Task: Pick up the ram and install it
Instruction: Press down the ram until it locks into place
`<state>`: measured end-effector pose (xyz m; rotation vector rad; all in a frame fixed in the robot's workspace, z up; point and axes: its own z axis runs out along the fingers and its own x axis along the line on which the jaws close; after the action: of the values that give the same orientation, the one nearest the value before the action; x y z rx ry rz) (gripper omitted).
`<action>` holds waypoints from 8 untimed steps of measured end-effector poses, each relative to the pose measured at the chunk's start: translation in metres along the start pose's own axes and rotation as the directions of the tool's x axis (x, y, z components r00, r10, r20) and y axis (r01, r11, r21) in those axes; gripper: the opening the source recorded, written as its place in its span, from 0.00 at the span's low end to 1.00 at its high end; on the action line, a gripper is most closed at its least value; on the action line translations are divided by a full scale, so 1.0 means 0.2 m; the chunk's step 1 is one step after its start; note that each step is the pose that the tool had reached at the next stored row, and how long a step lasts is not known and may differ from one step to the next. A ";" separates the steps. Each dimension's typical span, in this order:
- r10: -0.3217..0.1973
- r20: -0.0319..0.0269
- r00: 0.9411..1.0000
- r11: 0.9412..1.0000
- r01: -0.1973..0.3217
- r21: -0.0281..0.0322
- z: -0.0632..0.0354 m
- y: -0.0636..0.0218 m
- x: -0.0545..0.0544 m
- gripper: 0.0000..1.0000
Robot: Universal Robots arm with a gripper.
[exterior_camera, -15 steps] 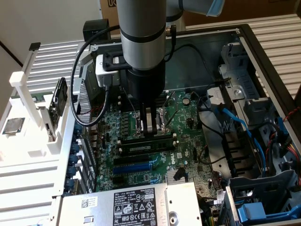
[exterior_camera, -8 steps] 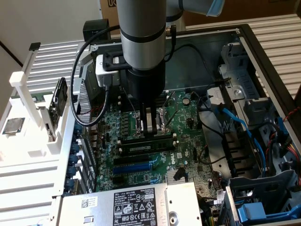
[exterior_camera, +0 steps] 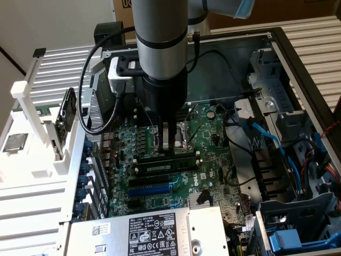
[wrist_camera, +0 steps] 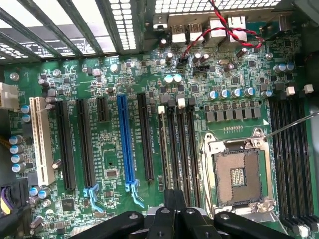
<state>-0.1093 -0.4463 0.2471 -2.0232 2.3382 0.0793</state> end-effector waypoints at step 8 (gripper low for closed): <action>0.174 0.006 0.985 0.985 -0.174 0.012 0.000 0.000 0.00 0.10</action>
<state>-0.1094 -0.4463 0.2471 -1.8064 2.5014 0.0760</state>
